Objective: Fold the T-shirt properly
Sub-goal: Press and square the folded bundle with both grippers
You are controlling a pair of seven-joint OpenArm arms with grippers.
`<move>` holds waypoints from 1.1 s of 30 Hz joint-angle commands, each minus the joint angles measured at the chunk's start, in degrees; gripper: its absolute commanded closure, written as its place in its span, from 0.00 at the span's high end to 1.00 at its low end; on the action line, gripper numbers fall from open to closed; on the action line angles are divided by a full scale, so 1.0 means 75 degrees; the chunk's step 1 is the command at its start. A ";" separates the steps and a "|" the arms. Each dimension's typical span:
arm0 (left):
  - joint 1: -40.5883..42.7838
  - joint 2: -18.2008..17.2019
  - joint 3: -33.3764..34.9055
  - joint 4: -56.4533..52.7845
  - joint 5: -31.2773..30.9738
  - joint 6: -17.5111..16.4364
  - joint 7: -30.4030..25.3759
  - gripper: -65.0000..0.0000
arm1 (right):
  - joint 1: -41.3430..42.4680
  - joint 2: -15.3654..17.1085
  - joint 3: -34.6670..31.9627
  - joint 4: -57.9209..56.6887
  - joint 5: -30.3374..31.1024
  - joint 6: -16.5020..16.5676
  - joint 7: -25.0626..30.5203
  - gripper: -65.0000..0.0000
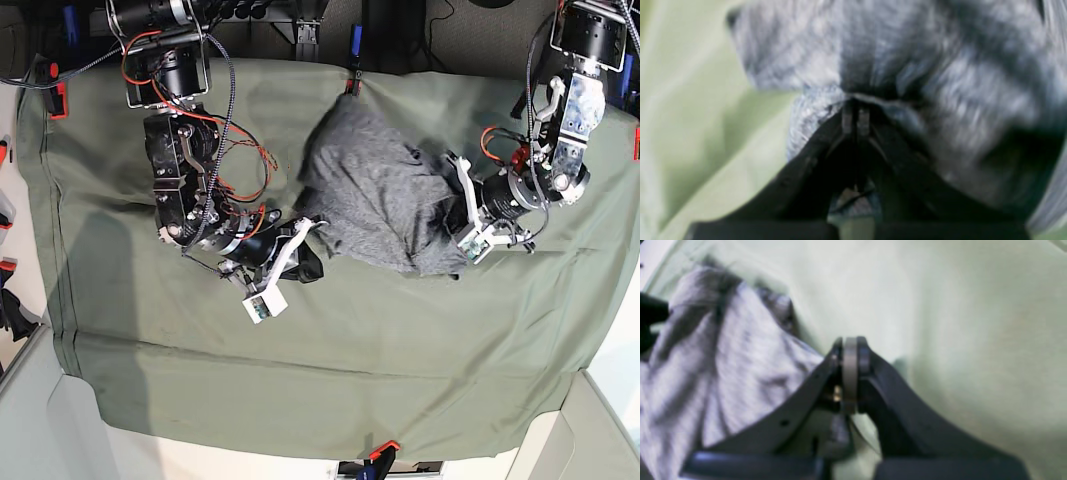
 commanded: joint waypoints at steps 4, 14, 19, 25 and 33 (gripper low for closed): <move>-0.0408 -0.0379 -0.0047 -0.0061 0.0003 0.0082 -0.0175 0.00 | 0.0198 0.0041 0.0052 0.0134 0.0096 0.0052 0.0181 0.00; -0.2022 -0.0370 0.0717 -0.1891 0.0003 -0.0143 -0.0898 0.00 | 0.0195 0.0038 0.0064 0.0134 0.0096 0.0052 0.0178 0.00; -0.2194 -0.0860 0.0562 -0.1915 -0.1017 0.0376 -0.0790 0.00 | 0.0189 0.0038 0.0064 0.0134 0.0096 0.0052 0.0111 0.00; -0.2151 -0.1445 -0.0606 -0.1341 -0.2221 -0.0058 0.0085 0.00 | 0.0172 0.0038 0.0064 0.0134 0.0160 0.0052 -0.0044 0.00; -0.0941 -0.1058 -0.1003 0.0831 -0.4229 -0.1162 0.1131 0.00 | 0.0169 0.0038 0.0064 0.0134 0.0303 0.0052 -0.0023 0.00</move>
